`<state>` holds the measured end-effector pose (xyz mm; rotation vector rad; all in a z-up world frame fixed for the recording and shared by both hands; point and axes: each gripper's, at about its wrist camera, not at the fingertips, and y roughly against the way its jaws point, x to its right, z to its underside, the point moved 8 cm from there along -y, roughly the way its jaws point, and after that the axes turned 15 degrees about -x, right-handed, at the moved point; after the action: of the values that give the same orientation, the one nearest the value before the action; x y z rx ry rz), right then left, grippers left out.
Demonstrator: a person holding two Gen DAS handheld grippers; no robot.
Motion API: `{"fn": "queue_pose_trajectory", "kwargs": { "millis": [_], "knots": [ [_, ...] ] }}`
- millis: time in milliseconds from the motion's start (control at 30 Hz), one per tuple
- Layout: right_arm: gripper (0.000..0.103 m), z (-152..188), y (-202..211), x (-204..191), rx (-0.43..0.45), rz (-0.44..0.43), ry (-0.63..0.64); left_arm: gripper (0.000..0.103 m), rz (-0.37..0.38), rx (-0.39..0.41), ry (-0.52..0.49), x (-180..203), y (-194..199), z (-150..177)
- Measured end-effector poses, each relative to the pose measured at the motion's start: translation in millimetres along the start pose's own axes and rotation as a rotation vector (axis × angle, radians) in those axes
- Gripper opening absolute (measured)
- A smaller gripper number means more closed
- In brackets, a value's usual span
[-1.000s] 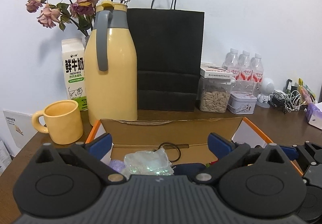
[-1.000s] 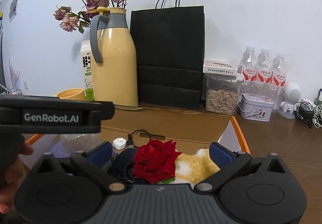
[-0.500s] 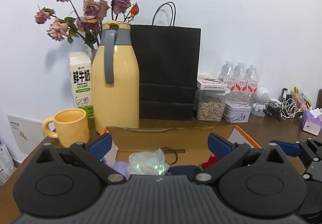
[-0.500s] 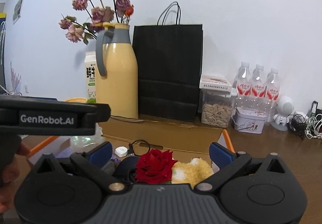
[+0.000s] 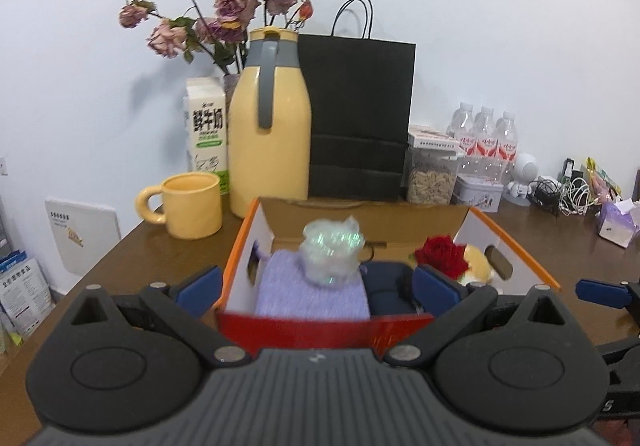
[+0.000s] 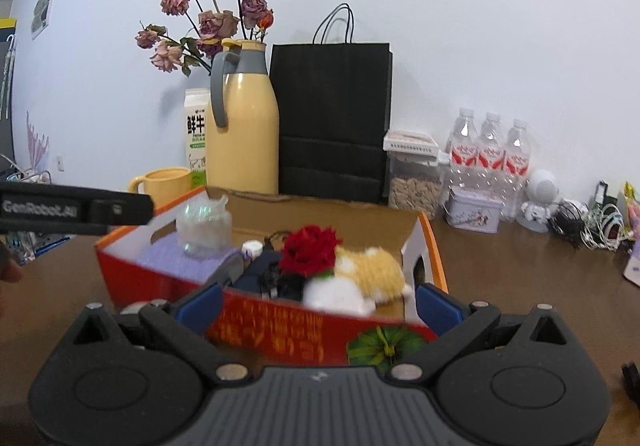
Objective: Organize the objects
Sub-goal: 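Carry the red rose and white piece into the cardboard box and release both, then withdraw both tools from the box toward the white bottle caps on the table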
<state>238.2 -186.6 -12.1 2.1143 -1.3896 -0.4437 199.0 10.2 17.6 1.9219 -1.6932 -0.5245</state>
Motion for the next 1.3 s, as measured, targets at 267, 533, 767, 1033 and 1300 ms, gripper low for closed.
{"fn": "queue_pose_trajectory", "kwargs": {
  "millis": [267, 533, 767, 1033, 1300],
  "knots": [
    [0.103, 38.4, 15.6, 6.8, -0.043, 0.018, -0.002, 0.103, -0.005, -0.051, 0.006, -12.9, 10.4, 31.7],
    [0.103, 74.2, 16.4, 25.7, -0.118, 0.046, -0.011, 0.103, -0.008, -0.1, 0.009, -25.6, 12.7, 54.6],
    [0.103, 83.2, 10.7, 38.5, -0.156, 0.062, -0.016, 0.103, -0.017, -0.123, 0.02, -34.4, 11.8, 60.4],
    [0.102, 80.2, -4.7, 83.0, -0.189, 0.141, -0.069, 0.103, -0.026, -0.135, 0.026, -41.5, 12.7, 64.0],
    [0.076, 79.4, -20.4, 117.2, -0.238, 0.131, -0.07, 0.103, -0.04, -0.132, 0.03, -44.9, 15.2, 62.5]
  ]
}}
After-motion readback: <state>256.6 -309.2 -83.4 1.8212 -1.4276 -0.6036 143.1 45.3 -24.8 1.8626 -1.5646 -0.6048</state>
